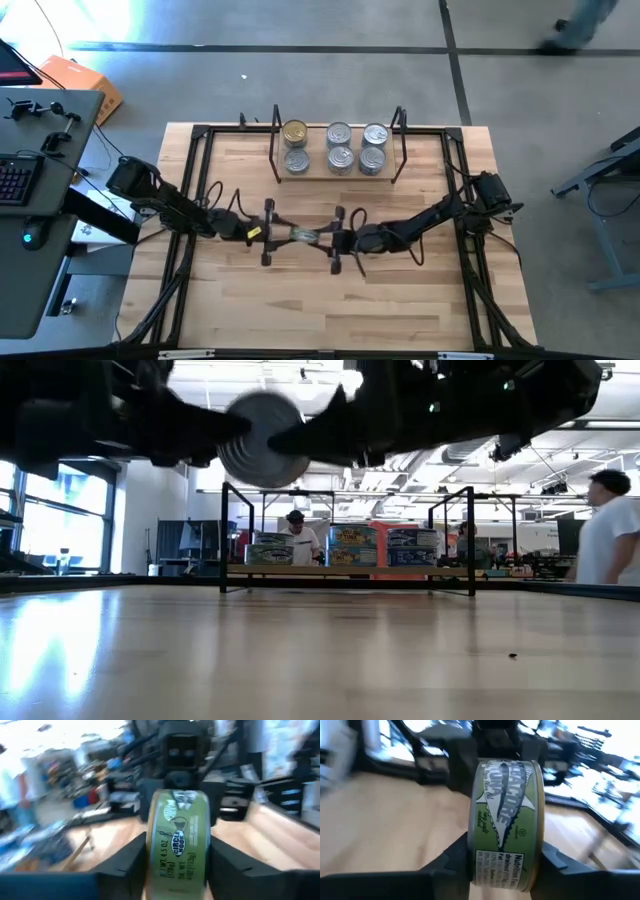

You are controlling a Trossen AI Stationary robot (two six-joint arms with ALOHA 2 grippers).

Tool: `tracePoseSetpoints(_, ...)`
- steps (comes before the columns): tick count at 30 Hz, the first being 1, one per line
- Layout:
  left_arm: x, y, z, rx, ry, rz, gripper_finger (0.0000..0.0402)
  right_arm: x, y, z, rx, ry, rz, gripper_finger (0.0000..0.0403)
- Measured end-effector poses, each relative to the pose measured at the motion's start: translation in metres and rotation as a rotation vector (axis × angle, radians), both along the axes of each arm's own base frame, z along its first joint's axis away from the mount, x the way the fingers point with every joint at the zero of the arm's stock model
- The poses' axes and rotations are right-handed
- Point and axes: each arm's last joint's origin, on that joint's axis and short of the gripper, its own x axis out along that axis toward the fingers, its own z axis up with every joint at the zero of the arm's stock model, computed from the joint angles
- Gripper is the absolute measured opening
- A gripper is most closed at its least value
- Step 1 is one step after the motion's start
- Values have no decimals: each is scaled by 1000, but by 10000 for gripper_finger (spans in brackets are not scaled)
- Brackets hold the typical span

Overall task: Stack canned seafood by type on shelf
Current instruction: Stack the green tuna can on top of the other green tuna can on the shelf

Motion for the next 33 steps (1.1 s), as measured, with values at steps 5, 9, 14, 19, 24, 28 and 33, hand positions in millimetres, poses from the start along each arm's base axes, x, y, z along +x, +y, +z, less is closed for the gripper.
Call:
tracePoseSetpoints(5,-1,3,-5,-10,73,128,231,-4,-4,-13,17,148,-112,120)
tracePoseSetpoints(9,-2,5,-4,-28,114,174,255,-2,-9,-18,113,333,-170,120)
tracePoseSetpoints(14,18,-3,6,29,217,165,259,8,-18,-17,185,491,-212,123)
tracePoseSetpoints(19,47,-7,18,65,493,165,261,17,-27,-14,173,488,-192,125)
tracePoseSetpoints(24,63,-3,27,121,618,169,261,18,-31,-15,189,494,-180,126)
tracePoseSetpoints(28,68,0,30,203,605,156,261,18,-31,-15,185,496,-177,127)
tracePoseSetpoints(33,71,10,28,200,620,141,262,18,-31,-15,182,496,-174,127)
